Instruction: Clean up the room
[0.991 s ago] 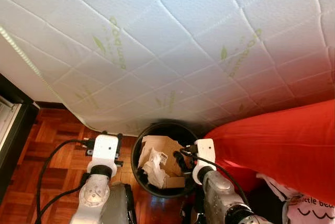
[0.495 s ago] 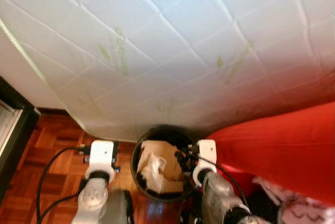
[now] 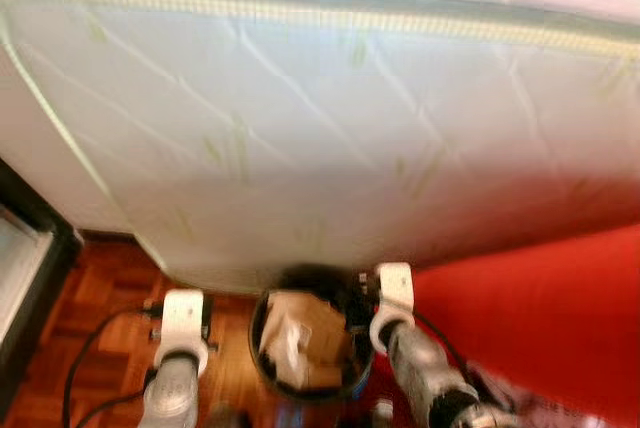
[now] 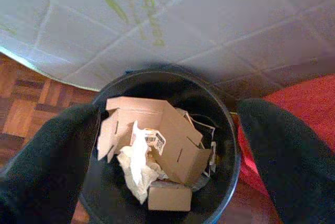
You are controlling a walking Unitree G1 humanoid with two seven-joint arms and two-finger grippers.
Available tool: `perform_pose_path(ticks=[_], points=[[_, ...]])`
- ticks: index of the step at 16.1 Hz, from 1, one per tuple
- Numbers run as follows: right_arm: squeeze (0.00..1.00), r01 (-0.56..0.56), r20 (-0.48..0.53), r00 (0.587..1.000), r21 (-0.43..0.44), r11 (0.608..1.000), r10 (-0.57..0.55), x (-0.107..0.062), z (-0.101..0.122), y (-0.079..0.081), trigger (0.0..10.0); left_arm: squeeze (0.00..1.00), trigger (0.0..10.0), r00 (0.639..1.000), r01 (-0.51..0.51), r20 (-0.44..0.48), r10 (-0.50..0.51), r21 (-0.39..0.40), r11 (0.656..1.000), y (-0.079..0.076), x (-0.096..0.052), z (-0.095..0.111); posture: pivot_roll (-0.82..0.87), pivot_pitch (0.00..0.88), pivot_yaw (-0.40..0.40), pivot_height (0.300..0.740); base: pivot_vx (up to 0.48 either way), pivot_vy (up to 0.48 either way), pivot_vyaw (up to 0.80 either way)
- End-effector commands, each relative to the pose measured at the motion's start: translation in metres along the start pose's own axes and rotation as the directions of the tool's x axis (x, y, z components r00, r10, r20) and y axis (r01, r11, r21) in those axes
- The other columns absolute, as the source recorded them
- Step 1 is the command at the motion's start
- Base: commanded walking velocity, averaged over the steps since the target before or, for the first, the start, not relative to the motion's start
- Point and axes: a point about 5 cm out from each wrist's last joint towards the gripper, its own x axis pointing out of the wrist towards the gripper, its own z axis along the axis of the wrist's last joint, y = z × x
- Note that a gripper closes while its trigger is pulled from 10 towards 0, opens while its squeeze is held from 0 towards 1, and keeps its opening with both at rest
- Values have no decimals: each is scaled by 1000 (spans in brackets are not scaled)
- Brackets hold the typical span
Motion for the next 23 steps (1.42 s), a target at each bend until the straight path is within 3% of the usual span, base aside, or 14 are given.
perform_pose_path(ticks=[1, 9, 10, 11, 12, 17, 20, 23], points=[[0, 14, -49, 999, -8, 1000, -14, -2, -9, -2, 10000, 0, 10000, 998, -7, -59, 6, -14, 1000, 1, -4, -15, 133, 160, -125, 740, 0, 0, 0], [0, 130, -109, 986, 1, 991, -129, 2, -1, -5, 10000, 0, 10000, 972, 18, -232, -25, -34, 999, -2, 5, -35, 93, 0, -86, 740, 0, 0, 0], [0, 174, -146, 974, 2, 985, -172, -18, -38, -39, 10000, 0, 10000, 970, 26, -242, -32, -28, 999, -3, 3, -37, 90, 0, -81, 740, 0, 0, 0], [0, 210, -176, 963, 14, 978, -205, -38, -65, -62, 10000, 0, 10000, 967, 30, -253, -35, -24, 999, -3, 2, -40, 86, 0, -78, 740, 0, 0, 0], [0, 248, -210, 949, 39, 968, -234, -52, -83, -75, 10000, 0, 10000, 963, 37, -267, -41, -20, 999, -3, 0, -43, 85, 0, -75, 740, 0, 0, 0], [0, 360, -381, 868, 40, 932, -319, -88, -130, -95, 10000, 0, 10000, 938, 57, -341, -55, -4, 998, -5, -10, -60, 64, 0, -55, 740, 0, 0, 0], [0, 375, -406, 853, 37, 926, -329, -97, -139, -100, 10000, 0, 10000, 931, 55, -361, -52, -3, 998, -3, -14, -65, 64, 0, -60, 740, 0, 0, 0], [0, 353, -400, 862, 32, 935, -312, -94, -137, -97, 10000, 0, 10000, 924, 51, -378, -50, -5, 999, -3, -17, -69, 66, 0, -68, 740, 0, 0, 0]])
